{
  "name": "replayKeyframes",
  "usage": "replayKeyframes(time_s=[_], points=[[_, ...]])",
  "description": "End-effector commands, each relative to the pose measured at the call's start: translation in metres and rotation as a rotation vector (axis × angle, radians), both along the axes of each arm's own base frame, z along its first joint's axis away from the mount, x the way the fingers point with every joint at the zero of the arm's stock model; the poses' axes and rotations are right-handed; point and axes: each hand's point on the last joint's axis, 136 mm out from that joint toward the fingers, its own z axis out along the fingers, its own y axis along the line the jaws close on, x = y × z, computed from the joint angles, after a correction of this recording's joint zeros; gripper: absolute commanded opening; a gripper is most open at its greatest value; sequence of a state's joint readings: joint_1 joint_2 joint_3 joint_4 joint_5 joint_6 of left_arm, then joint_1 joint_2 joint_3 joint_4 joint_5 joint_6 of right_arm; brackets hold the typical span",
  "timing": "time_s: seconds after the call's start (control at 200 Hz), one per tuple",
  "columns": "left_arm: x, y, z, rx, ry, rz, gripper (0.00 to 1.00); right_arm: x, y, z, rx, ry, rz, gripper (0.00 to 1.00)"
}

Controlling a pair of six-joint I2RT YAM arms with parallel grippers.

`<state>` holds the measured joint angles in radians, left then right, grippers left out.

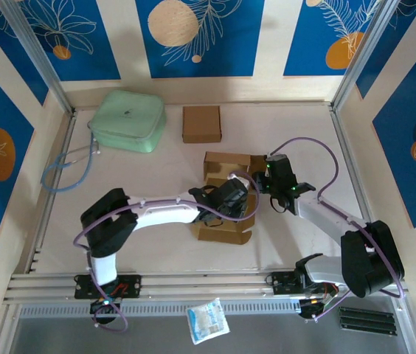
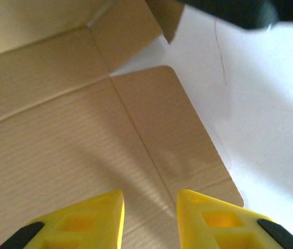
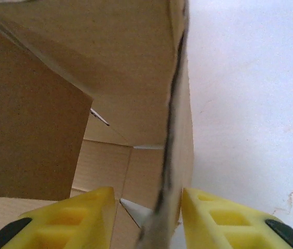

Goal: Fold the paper box

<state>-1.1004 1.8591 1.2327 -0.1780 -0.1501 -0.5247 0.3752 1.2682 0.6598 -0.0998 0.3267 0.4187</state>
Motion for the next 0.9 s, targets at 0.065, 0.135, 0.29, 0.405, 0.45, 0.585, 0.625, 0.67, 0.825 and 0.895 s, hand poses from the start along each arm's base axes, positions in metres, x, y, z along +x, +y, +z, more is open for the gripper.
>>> replayKeyframes(time_s=[0.065, 0.135, 0.29, 0.405, 0.45, 0.585, 0.625, 0.67, 0.825, 0.895], points=[[-0.009, -0.041, -0.011, -0.092, 0.061, -0.095, 0.25, 0.007, 0.002, -0.003, -0.03, -0.025, -0.005, 0.33], [-0.008, -0.041, -0.027, -0.075, 0.082, -0.085, 0.2, 0.006, 0.004, -0.003, -0.036, -0.016, 0.002, 0.25], [-0.003, -0.028, -0.059, -0.026, 0.119, -0.033, 0.11, 0.004, 0.006, 0.0, -0.05, -0.005, -0.004, 0.19], [-0.001, -0.024, -0.067, 0.008, 0.105, -0.034, 0.08, 0.003, 0.007, 0.006, -0.058, -0.003, -0.009, 0.19], [0.0, -0.024, -0.07, 0.015, 0.103, -0.036, 0.07, 0.002, 0.01, 0.01, -0.056, -0.002, -0.004, 0.18], [0.003, -0.023, -0.078, 0.02, 0.106, -0.022, 0.06, -0.002, 0.011, 0.023, -0.038, 0.0, -0.019, 0.16], [0.004, -0.023, -0.078, 0.008, 0.108, -0.015, 0.05, -0.003, 0.011, 0.025, -0.032, 0.0, -0.024, 0.14], [0.004, -0.023, -0.078, -0.003, 0.111, -0.011, 0.05, -0.005, 0.011, 0.027, -0.025, 0.002, -0.021, 0.12], [0.003, -0.025, -0.077, -0.03, 0.107, -0.011, 0.04, -0.011, 0.008, 0.026, -0.036, 0.011, -0.024, 0.1], [0.003, -0.024, -0.076, -0.035, 0.101, -0.013, 0.04, -0.011, 0.005, 0.026, -0.052, 0.004, -0.029, 0.12]])
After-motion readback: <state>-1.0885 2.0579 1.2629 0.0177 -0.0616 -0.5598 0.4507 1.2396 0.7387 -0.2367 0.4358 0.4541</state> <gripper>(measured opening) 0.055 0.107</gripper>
